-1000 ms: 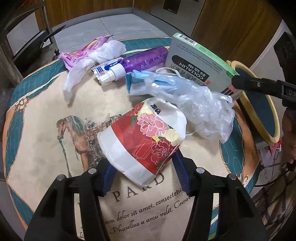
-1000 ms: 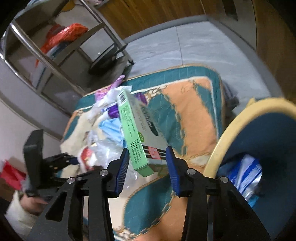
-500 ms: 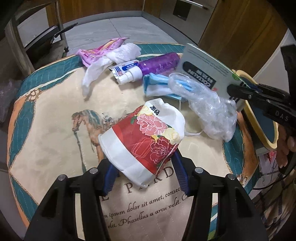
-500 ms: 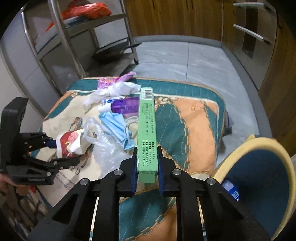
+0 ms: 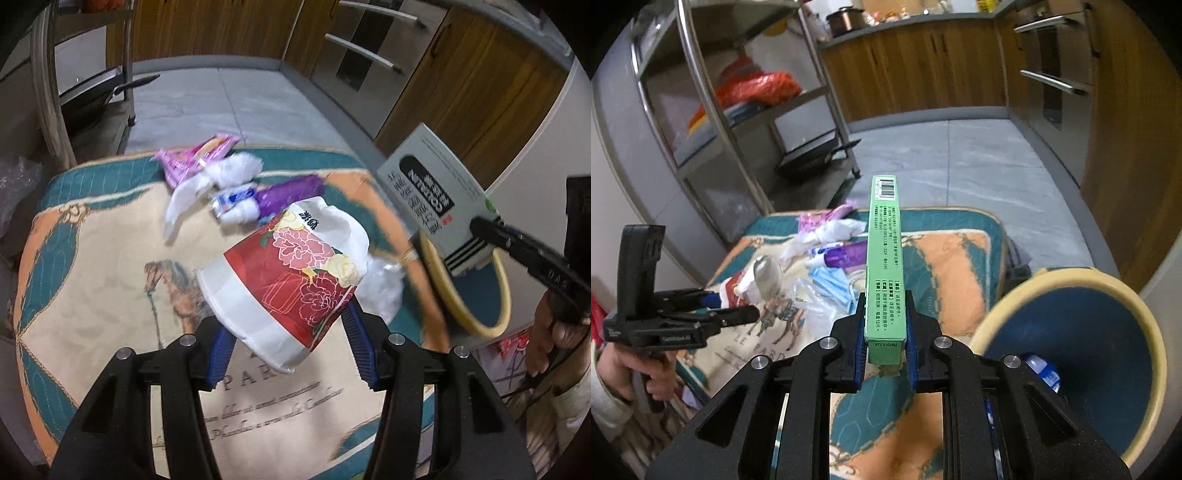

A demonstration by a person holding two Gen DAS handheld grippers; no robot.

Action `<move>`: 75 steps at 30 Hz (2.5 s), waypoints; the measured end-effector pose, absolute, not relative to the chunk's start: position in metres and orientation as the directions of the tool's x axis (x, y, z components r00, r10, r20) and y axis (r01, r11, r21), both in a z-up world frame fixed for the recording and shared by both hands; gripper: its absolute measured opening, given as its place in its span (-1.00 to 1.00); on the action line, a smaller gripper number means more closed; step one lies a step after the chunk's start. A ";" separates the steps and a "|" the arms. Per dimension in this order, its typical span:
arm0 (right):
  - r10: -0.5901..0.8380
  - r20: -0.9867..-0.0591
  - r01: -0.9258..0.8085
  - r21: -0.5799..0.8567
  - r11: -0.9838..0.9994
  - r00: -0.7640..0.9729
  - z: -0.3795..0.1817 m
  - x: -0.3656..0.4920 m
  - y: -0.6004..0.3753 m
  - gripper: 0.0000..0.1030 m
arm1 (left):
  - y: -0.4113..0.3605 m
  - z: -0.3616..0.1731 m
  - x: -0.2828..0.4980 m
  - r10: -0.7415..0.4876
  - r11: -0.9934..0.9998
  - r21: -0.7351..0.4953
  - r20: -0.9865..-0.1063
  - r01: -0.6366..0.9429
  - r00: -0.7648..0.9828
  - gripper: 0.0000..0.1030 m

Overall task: Collect trash
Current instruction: 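Grasp the red floral paper cup with the left gripper while the right gripper lifts the green box, then carry the green box and floral cup over the bin and release both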

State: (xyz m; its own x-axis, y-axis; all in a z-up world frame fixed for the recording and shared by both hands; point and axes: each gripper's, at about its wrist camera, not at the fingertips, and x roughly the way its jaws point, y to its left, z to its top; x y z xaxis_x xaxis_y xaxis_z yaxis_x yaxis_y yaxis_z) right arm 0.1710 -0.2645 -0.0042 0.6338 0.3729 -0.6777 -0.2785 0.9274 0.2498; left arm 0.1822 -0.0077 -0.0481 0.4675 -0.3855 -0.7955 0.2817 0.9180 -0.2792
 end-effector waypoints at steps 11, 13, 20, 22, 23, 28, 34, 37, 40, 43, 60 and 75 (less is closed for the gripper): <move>0.318 -0.664 -0.178 0.271 0.946 0.677 0.006 0.135 -0.314 -0.65 | -0.077 -0.024 0.172 -0.476 0.861 -0.287 -0.747 0.420 0.464 0.05; 0.304 -0.668 -0.158 0.271 0.949 0.680 0.005 0.130 -0.322 -0.65 | -0.092 -0.024 0.170 -0.489 0.847 -0.284 -0.748 0.449 0.450 0.05; 0.243 -0.690 -0.071 0.269 0.961 0.682 -0.004 0.109 -0.355 -0.65 | -0.156 -0.034 0.165 -0.523 0.792 -0.269 -0.762 0.549 0.381 0.06; 0.226 -0.698 -0.047 0.266 0.963 0.680 -0.007 0.104 -0.363 -0.65 | -0.171 -0.038 0.165 -0.527 0.781 -0.268 -0.768 0.564 0.365 0.06; 0.216 -0.704 -0.029 0.267 0.963 0.677 -0.009 0.101 -0.368 -0.65 | -0.179 -0.041 0.165 -0.530 0.775 -0.270 -0.770 0.571 0.355 0.06; 0.176 -0.736 0.029 0.257 0.966 0.654 -0.020 0.088 -0.384 -0.65 | -0.214 -0.052 0.166 -0.528 0.751 -0.252 -0.785 0.611 0.324 0.07; 0.152 -0.786 0.075 0.245 0.967 0.599 -0.037 0.082 -0.399 -0.64 | -0.249 -0.073 0.165 -0.495 0.734 -0.211 -0.817 0.646 0.296 0.08; 0.163 -0.799 0.090 0.262 0.961 0.579 -0.044 0.081 -0.404 -0.64 | -0.262 -0.078 0.163 -0.486 0.722 -0.194 -0.825 0.664 0.288 0.09; 0.164 -0.810 0.096 0.261 0.960 0.564 -0.049 0.081 -0.405 -0.64 | -0.267 -0.083 0.162 -0.473 0.714 -0.174 -0.834 0.678 0.284 0.09; 0.164 -0.811 0.102 0.264 0.959 0.561 -0.050 0.081 -0.405 -0.64 | -0.269 -0.089 0.163 -0.455 0.717 -0.162 -0.846 0.678 0.279 0.17; 0.144 -0.809 0.127 0.260 0.957 0.570 -0.049 0.089 -0.404 -0.25 | -0.221 -0.062 0.163 -0.460 0.757 -0.130 -0.803 0.641 0.380 0.44; 0.266 -0.751 -0.093 0.265 0.960 0.605 -0.024 0.118 -0.323 0.01 | -0.104 -0.059 0.180 -0.354 0.895 -0.151 -0.813 0.420 0.462 0.45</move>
